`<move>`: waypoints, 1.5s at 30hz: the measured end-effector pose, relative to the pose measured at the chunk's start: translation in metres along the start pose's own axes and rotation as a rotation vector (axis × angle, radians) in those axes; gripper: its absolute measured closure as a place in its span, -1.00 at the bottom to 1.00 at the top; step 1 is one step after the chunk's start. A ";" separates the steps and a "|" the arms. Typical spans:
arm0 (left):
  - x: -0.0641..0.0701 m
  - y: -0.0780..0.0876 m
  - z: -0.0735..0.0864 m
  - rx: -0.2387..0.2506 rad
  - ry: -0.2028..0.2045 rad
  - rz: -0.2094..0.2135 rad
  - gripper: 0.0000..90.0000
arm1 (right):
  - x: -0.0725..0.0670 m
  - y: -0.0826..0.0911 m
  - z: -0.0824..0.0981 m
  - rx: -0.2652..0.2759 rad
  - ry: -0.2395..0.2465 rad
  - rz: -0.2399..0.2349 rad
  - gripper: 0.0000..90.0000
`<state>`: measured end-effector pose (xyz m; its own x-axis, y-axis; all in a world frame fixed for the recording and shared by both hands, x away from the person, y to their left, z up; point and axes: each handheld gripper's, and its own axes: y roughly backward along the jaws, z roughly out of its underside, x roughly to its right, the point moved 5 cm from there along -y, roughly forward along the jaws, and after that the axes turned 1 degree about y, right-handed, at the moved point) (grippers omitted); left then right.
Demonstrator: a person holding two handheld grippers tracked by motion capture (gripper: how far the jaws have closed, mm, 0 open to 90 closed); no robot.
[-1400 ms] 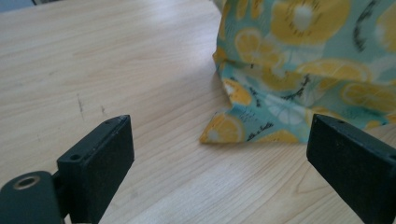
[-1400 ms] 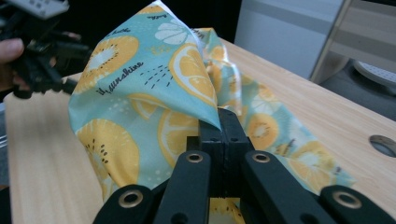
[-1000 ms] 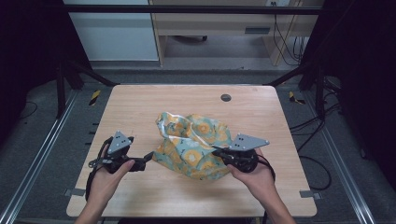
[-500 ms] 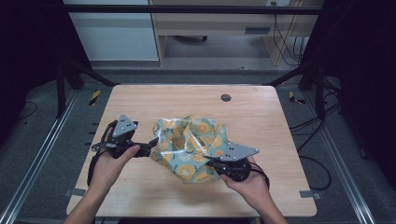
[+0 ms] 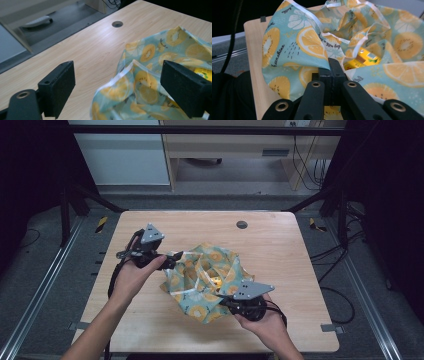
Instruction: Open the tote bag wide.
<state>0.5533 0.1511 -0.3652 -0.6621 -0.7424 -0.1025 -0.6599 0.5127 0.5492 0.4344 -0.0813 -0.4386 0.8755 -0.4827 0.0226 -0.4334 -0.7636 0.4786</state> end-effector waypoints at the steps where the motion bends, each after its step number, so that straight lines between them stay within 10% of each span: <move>1: 0.001 -0.006 -0.003 0.001 0.004 0.012 -0.73 | -0.001 0.000 0.001 0.000 -0.002 -0.003 1.00; 23: 0.005 -0.088 0.009 -0.194 0.017 0.095 -0.53 | -0.013 -0.001 0.025 -0.025 -0.020 -0.036 0.99; 35: 0.018 -0.088 0.020 -0.223 -0.058 0.065 0.88 | -0.014 0.003 0.025 -0.029 -0.007 -0.031 0.99; 45: 0.029 -0.081 0.037 -0.217 -0.073 0.073 0.98 | 0.002 0.024 0.048 -0.112 0.006 0.046 1.00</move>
<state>0.5749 0.1041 -0.4435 -0.7342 -0.6698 -0.1111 -0.5229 0.4535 0.7217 0.4156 -0.1211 -0.4698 0.8564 -0.5137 0.0520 -0.4471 -0.6875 0.5723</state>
